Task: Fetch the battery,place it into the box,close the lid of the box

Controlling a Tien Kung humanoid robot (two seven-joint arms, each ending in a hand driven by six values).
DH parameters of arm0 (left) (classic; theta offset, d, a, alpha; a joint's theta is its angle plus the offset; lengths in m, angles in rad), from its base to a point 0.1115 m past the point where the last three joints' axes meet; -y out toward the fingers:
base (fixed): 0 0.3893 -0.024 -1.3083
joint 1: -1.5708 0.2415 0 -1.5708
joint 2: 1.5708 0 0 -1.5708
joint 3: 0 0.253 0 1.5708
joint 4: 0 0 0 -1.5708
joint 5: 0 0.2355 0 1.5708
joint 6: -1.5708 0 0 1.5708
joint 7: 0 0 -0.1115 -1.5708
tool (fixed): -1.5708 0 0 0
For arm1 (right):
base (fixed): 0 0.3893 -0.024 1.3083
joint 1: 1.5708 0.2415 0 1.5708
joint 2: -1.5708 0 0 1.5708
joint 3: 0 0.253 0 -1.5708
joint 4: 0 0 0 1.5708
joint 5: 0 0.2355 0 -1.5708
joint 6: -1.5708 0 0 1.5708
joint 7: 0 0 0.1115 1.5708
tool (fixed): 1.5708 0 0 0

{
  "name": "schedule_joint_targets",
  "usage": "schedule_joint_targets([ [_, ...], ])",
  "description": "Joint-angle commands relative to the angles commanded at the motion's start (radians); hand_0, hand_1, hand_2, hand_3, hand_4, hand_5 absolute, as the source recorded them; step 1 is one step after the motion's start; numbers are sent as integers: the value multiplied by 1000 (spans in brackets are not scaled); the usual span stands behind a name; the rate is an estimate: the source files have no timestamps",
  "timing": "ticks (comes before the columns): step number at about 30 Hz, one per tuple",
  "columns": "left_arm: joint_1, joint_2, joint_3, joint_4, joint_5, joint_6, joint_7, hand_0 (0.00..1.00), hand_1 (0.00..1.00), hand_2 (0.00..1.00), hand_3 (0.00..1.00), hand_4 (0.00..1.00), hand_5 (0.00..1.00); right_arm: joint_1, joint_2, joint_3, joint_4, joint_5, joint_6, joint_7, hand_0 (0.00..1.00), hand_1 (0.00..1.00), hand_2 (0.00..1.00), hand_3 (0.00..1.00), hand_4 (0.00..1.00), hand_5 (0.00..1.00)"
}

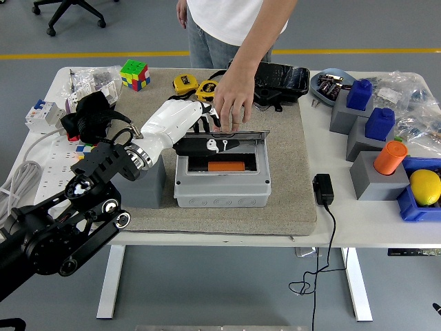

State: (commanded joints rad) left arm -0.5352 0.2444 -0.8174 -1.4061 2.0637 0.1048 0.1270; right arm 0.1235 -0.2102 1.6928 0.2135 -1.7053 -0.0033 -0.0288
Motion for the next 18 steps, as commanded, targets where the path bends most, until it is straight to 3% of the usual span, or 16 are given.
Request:
schedule_joint_targets([
  [8, 9, 59, 72, -60, -16, -34, 21, 455, 359, 386, 588, 998, 998, 1, -2, 2, 0, -1, 0, 0, 799, 732, 737, 794, 998, 953],
  [18, 29, 74, 92, -84, -28, -54, 22, 458, 361, 414, 594, 998, 998, 0, -2, -5, 1, 4, 0, -1, 799, 732, 737, 793, 998, 954],
])
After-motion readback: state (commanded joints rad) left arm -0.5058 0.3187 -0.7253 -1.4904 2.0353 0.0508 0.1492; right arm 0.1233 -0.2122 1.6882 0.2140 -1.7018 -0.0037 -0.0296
